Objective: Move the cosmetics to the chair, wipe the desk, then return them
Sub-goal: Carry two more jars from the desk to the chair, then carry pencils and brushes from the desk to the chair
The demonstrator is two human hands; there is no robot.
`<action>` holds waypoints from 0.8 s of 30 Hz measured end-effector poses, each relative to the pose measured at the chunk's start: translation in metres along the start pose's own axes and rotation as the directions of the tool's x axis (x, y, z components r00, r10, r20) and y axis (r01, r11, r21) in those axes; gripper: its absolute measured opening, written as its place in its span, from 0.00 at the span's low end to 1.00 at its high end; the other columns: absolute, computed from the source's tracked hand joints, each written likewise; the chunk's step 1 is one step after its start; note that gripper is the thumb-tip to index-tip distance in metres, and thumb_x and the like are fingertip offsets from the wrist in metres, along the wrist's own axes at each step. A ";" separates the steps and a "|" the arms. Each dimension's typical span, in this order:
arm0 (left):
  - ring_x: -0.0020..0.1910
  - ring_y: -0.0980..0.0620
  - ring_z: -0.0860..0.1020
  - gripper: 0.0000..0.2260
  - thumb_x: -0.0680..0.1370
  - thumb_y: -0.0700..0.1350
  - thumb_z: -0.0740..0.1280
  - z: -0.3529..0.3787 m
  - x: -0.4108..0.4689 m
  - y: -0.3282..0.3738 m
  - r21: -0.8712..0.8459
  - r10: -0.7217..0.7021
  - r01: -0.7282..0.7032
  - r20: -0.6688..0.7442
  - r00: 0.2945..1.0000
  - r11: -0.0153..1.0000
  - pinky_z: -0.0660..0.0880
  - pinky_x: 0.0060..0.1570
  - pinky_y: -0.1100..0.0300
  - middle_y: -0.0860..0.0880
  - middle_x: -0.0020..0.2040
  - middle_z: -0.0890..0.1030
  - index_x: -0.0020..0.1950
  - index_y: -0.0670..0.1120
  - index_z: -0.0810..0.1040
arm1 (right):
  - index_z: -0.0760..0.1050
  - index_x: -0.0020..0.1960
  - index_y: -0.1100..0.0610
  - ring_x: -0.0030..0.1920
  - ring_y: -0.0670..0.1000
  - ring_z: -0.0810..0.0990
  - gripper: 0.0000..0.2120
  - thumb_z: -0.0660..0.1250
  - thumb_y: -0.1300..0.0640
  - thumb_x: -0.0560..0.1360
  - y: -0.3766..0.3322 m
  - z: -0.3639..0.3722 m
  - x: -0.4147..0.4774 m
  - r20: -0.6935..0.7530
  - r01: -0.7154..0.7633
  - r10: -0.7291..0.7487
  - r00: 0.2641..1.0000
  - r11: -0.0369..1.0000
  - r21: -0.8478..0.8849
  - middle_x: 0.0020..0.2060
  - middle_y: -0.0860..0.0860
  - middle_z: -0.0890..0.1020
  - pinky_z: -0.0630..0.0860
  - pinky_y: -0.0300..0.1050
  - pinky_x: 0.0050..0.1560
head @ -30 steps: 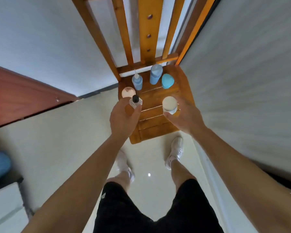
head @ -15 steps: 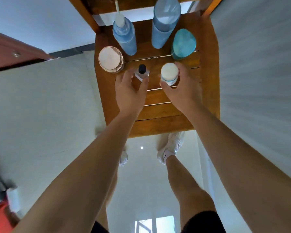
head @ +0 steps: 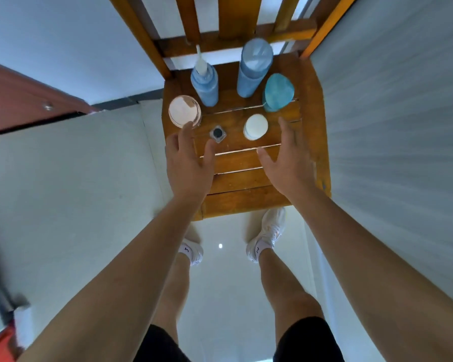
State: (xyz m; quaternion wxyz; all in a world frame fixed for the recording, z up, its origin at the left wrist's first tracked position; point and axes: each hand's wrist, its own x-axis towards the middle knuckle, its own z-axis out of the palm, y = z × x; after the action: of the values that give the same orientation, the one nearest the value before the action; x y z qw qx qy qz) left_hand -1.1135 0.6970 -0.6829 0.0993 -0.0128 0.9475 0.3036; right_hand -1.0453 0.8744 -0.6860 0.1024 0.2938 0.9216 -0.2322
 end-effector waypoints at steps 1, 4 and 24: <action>0.65 0.49 0.73 0.23 0.80 0.60 0.62 -0.021 0.000 0.007 0.006 0.038 -0.038 -0.020 0.999 0.999 0.74 0.58 0.56 0.48 0.68 0.73 0.72 0.51 0.68 | 0.57 0.78 0.51 0.72 0.57 0.70 0.34 0.65 0.40 0.79 -0.007 -0.018 -0.006 -0.025 0.014 -0.014 1.000 1.000 0.002 0.74 0.53 0.68 0.74 0.55 0.65; 0.68 0.46 0.72 0.22 0.82 0.56 0.62 -0.103 0.010 0.038 0.081 0.208 -0.200 -0.108 0.972 0.976 0.74 0.62 0.51 0.45 0.70 0.73 0.71 0.47 0.71 | 0.60 0.77 0.52 0.71 0.56 0.71 0.29 0.62 0.42 0.81 -0.045 -0.089 -0.019 -0.135 0.062 -0.057 0.989 0.998 0.033 0.73 0.53 0.70 0.74 0.53 0.65; 0.75 0.37 0.61 0.24 0.82 0.54 0.62 -0.620 -0.258 0.080 0.363 0.192 0.228 -0.818 0.542 0.903 0.62 0.70 0.40 0.39 0.78 0.60 0.75 0.45 0.68 | 0.68 0.74 0.58 0.71 0.57 0.69 0.25 0.62 0.46 0.81 -0.429 -0.390 -0.222 -0.452 0.993 -0.884 0.118 0.103 0.056 0.72 0.58 0.71 0.70 0.53 0.68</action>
State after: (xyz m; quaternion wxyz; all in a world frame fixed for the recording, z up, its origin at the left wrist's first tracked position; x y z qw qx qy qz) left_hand -0.9793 0.3945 -0.0927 -0.3627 -0.1446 0.9196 0.0430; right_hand -1.1392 0.6462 -0.1162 -0.2696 -0.3281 0.8343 -0.3517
